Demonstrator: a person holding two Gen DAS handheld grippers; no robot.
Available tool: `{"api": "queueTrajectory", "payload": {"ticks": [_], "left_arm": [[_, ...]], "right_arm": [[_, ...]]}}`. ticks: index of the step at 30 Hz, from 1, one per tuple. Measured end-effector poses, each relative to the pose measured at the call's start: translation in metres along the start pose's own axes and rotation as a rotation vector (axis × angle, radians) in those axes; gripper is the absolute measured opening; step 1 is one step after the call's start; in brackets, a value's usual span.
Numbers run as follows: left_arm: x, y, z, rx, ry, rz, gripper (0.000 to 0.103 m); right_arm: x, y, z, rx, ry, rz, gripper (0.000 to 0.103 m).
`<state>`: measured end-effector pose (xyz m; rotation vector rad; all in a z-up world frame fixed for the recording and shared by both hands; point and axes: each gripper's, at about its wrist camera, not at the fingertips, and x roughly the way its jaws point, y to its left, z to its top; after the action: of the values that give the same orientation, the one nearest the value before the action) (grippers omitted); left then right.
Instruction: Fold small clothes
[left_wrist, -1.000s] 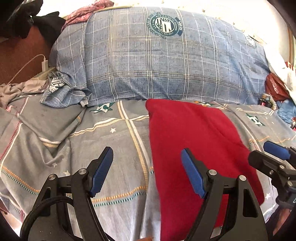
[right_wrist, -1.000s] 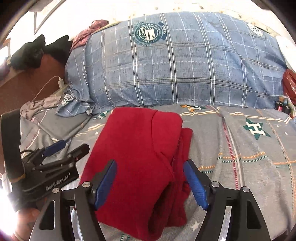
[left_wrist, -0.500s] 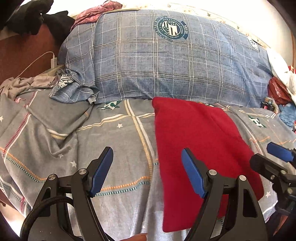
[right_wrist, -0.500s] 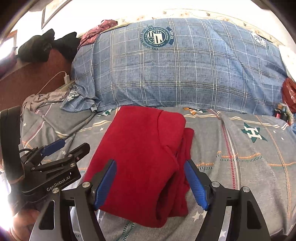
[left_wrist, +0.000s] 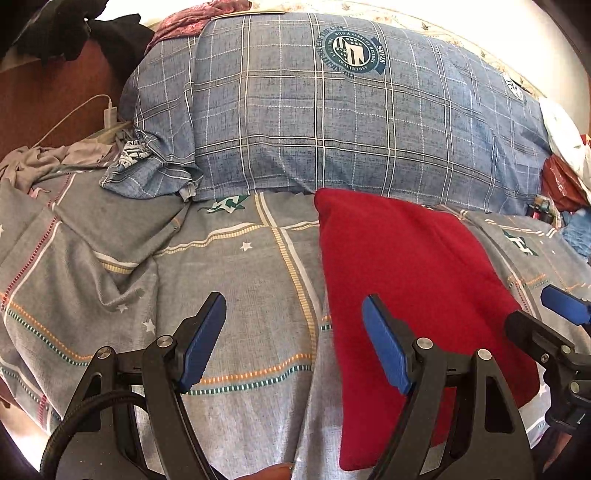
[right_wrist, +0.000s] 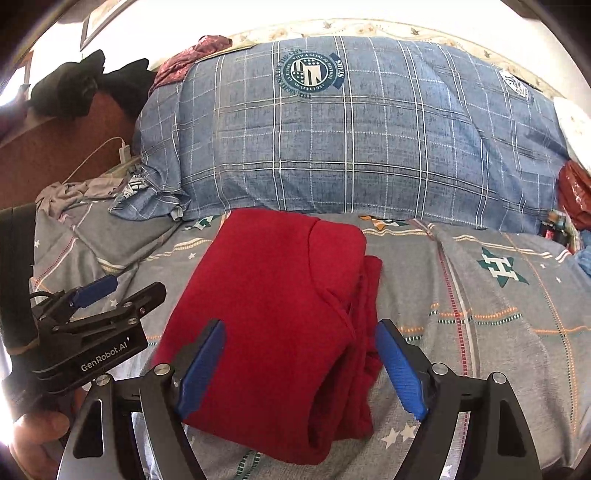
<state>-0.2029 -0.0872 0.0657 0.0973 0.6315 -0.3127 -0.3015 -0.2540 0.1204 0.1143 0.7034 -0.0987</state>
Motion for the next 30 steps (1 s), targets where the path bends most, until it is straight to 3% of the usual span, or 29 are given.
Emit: {"api": "queueTrajectory", "payload": {"ticks": [19, 30], "left_arm": [[0.009, -0.01, -0.001, 0.038, 0.013, 0.016, 0.078], [0.011, -0.01, 0.001, 0.026, 0.02, -0.011, 0.078]], "right_arm": [[0.014, -0.005, -0.003, 0.019, 0.029, 0.015, 0.081], [0.017, -0.006, -0.003, 0.029, 0.036, 0.013, 0.081]]}}
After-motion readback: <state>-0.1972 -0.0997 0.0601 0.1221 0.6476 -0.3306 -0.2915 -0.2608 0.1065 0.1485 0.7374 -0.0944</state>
